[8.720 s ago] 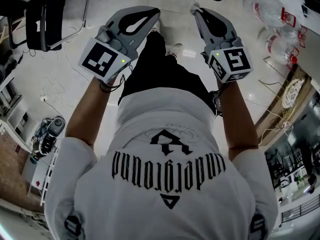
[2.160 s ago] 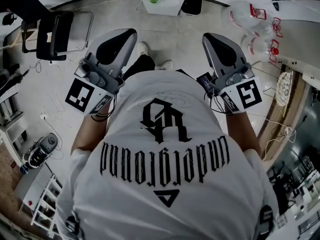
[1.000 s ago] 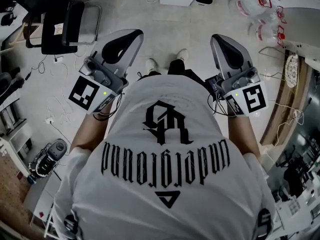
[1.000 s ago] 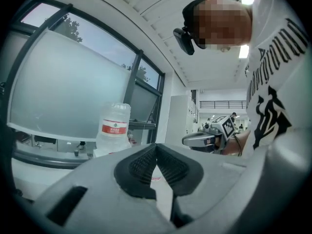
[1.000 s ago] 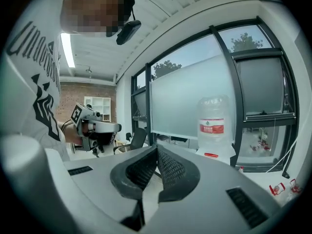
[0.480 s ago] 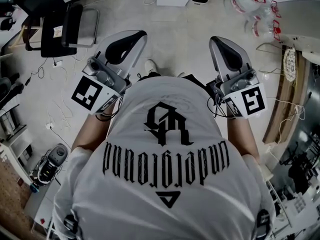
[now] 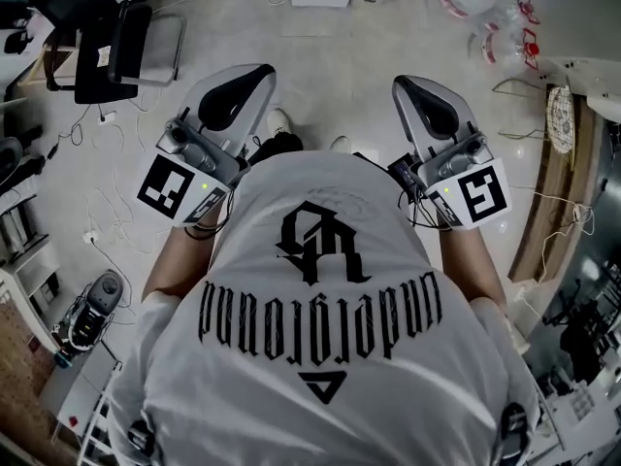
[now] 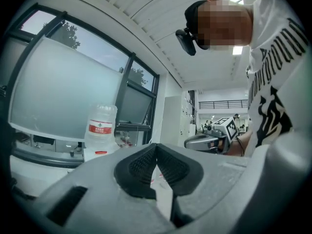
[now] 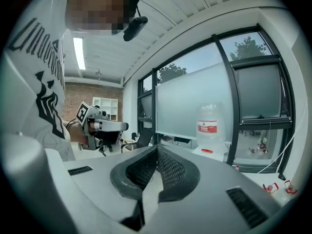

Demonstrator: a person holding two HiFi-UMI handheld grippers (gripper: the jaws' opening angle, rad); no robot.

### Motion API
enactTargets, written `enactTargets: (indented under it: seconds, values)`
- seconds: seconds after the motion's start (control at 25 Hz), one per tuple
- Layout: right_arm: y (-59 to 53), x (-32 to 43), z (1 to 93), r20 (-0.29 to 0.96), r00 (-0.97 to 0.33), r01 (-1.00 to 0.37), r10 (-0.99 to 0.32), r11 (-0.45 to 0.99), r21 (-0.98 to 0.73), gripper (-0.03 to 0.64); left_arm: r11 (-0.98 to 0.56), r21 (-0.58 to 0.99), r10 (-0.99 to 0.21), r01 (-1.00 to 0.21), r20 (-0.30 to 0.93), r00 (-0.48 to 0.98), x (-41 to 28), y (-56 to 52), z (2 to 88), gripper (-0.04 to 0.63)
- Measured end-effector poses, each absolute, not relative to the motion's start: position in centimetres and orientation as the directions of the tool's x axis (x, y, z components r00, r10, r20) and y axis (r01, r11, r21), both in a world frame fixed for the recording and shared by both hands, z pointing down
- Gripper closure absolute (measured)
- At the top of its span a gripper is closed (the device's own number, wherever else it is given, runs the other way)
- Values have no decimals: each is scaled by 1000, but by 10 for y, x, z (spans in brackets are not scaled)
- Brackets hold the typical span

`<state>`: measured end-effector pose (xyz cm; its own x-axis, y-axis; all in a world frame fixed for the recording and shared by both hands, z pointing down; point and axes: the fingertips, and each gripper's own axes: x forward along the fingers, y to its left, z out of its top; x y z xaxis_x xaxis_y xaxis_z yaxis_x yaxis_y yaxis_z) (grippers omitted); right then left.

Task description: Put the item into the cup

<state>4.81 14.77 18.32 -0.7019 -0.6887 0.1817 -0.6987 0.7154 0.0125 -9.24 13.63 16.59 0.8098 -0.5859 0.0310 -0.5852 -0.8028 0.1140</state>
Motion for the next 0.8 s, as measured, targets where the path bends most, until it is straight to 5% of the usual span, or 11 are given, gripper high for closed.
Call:
enactTargets:
  seconds: [0.8]
  values:
    - [233, 137, 194, 192, -747, -648, -636, 761, -2, 603, -751, 111, -652, -650, 21, 758, -7, 229, 169, 581]
